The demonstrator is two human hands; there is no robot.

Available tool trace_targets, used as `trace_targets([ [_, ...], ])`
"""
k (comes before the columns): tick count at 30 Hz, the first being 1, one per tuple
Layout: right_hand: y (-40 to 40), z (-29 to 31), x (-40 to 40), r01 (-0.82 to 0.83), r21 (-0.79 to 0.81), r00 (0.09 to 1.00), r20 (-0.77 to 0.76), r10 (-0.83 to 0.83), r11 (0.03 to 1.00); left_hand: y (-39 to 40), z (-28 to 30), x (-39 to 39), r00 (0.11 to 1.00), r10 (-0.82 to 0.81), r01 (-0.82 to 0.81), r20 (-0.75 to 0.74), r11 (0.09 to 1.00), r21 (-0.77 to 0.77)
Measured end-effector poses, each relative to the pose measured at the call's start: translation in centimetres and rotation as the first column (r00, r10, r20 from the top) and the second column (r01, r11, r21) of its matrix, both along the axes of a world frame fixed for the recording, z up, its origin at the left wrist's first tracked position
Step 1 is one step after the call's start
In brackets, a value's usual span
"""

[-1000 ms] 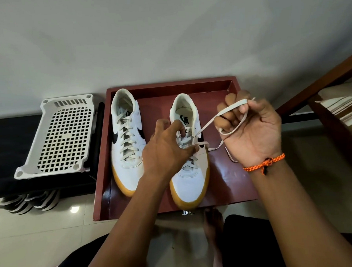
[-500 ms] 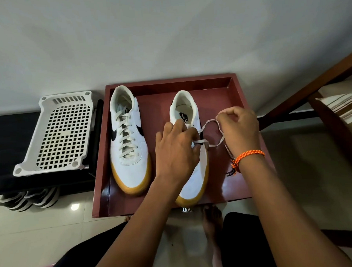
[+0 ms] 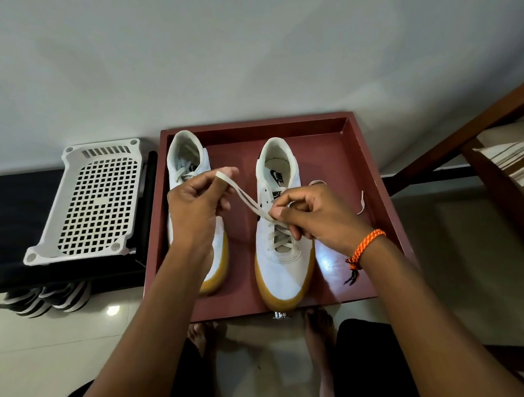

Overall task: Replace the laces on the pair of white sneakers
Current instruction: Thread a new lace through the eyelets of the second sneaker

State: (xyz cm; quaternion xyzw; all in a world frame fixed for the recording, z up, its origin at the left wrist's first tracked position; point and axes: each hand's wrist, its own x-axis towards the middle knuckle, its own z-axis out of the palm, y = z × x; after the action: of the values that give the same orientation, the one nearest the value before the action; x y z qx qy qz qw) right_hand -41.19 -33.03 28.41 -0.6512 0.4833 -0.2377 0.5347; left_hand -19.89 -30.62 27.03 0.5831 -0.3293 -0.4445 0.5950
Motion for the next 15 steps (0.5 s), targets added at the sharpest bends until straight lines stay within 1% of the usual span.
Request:
trace_targets([
  [4, 0.5, -0.2, 1.2, 0.037, -0.093, 0.999, 0.006, -0.037, 0.995, 0.4, 0.1, 0.5, 0.997, -0.054, 0.055, -0.060, 0.998, 0.020],
  [7, 1.0, -0.7, 2.1, 0.000, -0.080, 1.000, -0.010, -0.001, 0.997, 0.8, 0.6, 0.3, 0.979, -0.135, 0.137, -0.156, 0.991, 0.002],
  [9, 1.3, -0.7, 2.5, -0.047, -0.101, 0.999, -0.023, 0.045, 0.994, 0.9, 0.8, 0.4, 0.963, -0.172, 0.172, -0.206, 0.985, -0.019],
  [11, 1.2, -0.2, 2.1, -0.062, -0.092, 0.998, 0.008, 0.063, 0.994, 0.9, 0.9, 0.5, 0.959, -0.173, 0.171, -0.223, 0.985, -0.025],
  [12, 1.0, 0.2, 1.6, -0.066, -0.059, 0.997, 0.030, 0.067, 0.996, 0.9, 0.8, 0.7, 0.958, -0.163, 0.162, -0.235, 0.986, -0.026],
  [13, 0.5, 0.3, 0.7, -0.082, -0.020, 0.996, 0.016, 0.082, 0.996, 0.9, 0.9, 0.9, 0.954, -0.155, 0.152, -0.256, 0.988, -0.031],
  [14, 0.1, 0.6, -0.2, -0.118, 0.004, 0.992, -0.041, 0.118, 0.993, 0.8, 0.8, 1.2, 0.949, -0.149, 0.144, -0.276, 0.989, -0.040],
  [15, -0.3, 0.4, -1.5, -0.174, 0.029, 0.975, -0.136, 0.176, 0.984, 0.8, 0.9, 1.5, 0.947, -0.145, 0.137, -0.288, 0.989, -0.046],
])
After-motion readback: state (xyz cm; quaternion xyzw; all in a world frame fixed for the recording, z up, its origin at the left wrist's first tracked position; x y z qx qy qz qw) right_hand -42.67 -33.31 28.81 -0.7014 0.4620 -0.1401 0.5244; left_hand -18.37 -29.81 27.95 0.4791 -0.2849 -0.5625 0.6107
